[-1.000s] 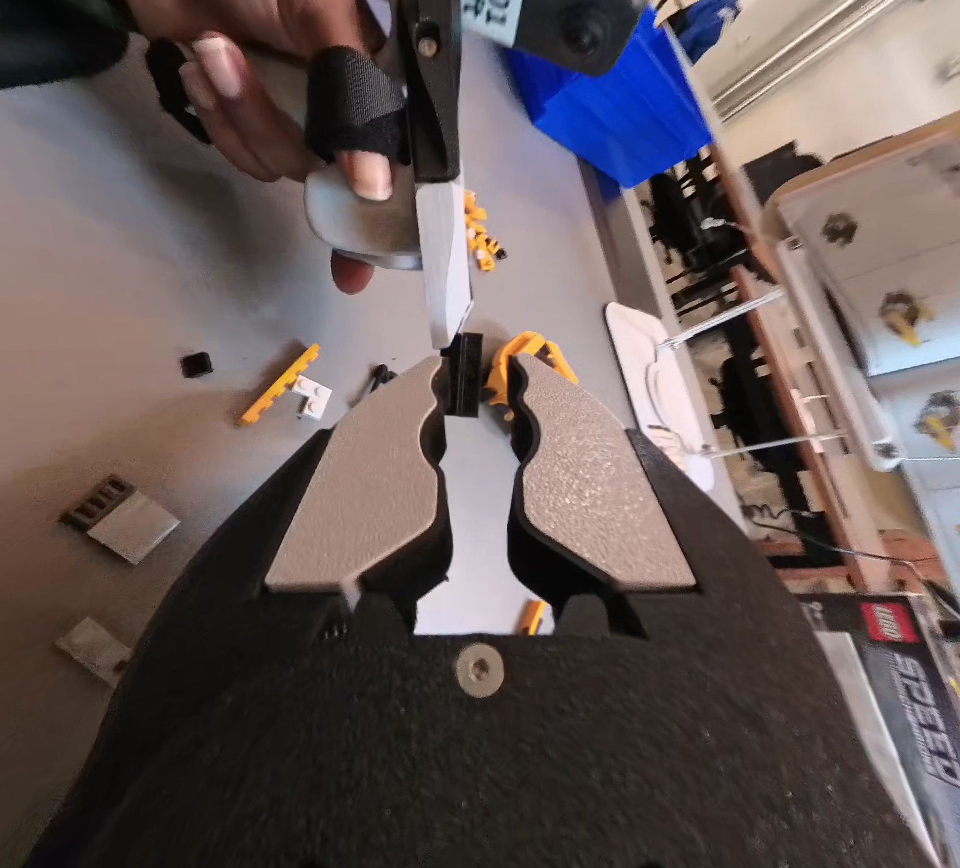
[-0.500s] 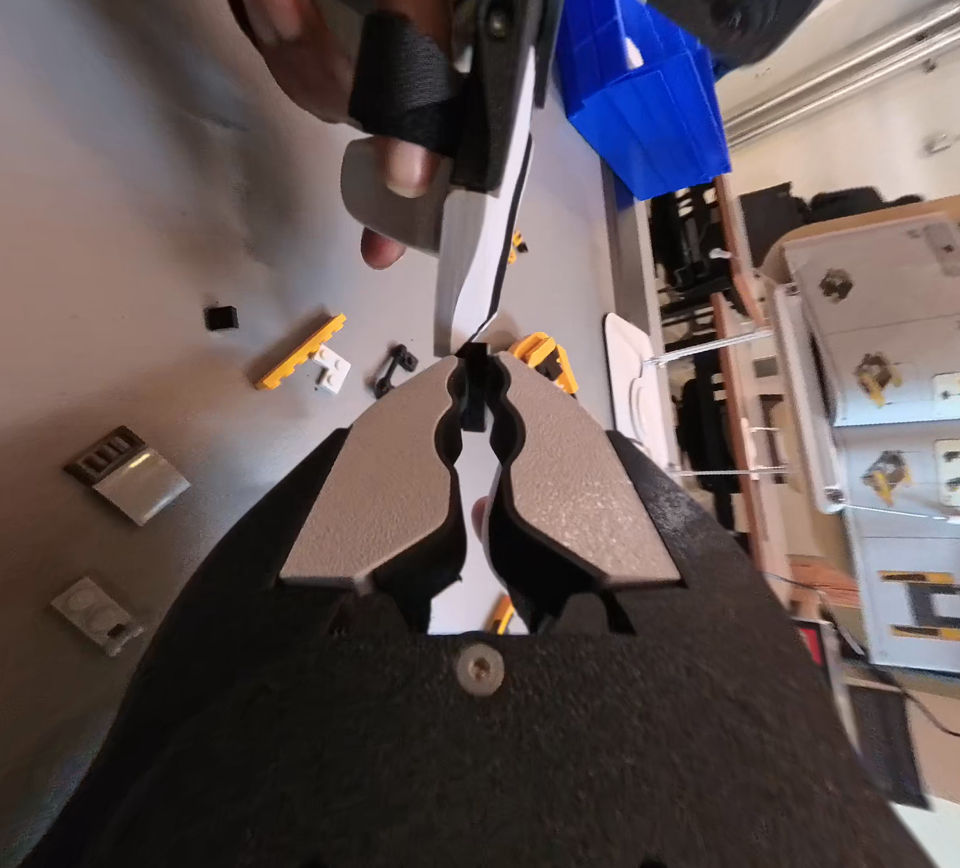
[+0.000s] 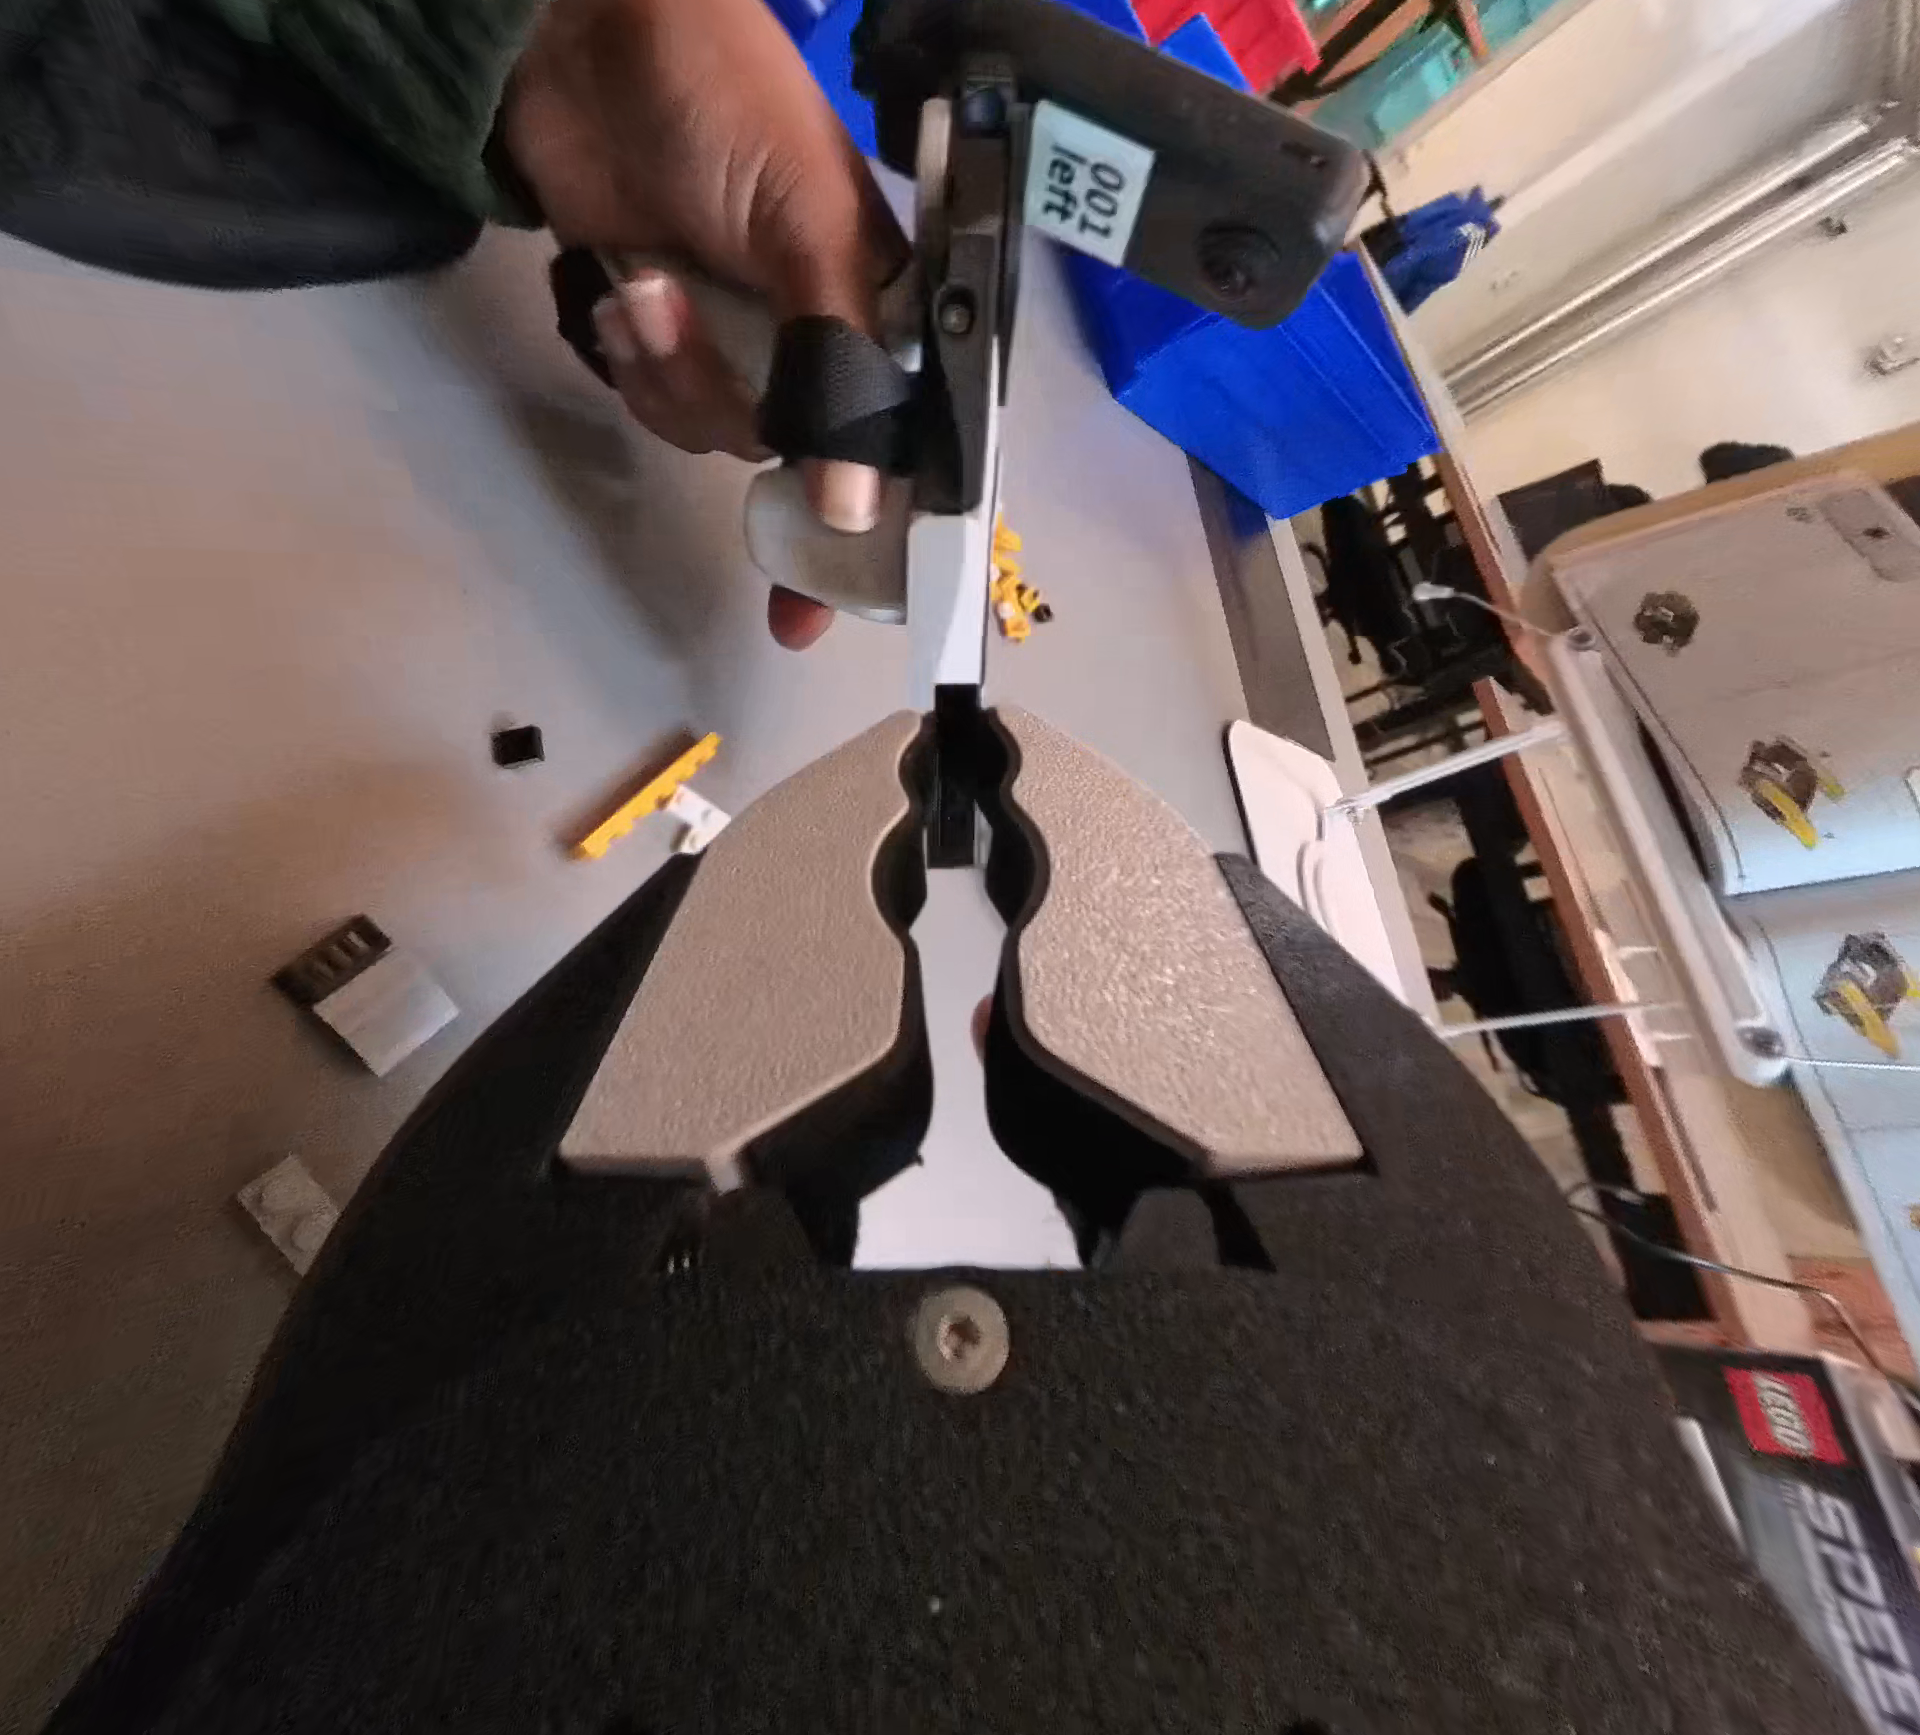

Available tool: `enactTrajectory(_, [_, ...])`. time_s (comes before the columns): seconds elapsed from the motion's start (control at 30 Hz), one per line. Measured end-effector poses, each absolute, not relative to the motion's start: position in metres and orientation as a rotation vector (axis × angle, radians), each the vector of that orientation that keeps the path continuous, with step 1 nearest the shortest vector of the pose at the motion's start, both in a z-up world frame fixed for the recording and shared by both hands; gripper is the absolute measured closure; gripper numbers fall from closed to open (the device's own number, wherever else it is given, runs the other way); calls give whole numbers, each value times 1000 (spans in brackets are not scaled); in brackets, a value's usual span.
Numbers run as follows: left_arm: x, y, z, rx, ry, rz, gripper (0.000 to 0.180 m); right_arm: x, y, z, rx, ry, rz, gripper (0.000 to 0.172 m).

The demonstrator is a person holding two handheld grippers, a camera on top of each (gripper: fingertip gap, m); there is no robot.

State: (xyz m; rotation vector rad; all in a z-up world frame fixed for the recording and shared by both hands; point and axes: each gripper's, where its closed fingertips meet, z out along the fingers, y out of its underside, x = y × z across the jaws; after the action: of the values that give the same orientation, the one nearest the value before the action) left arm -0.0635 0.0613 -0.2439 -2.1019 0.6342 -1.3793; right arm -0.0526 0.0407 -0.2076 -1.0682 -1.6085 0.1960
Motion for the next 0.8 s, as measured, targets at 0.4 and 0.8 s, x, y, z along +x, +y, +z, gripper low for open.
enactTrajectory(0.4, [-64,55,-219,-1964,496,-1692,174,-42,63,-228,-1348,-1596,339,136])
enactTrajectory(0.8, [-56,42,-232,-2034,634,-1603,174,-38,67,-203,-1339,-1471,469,129])
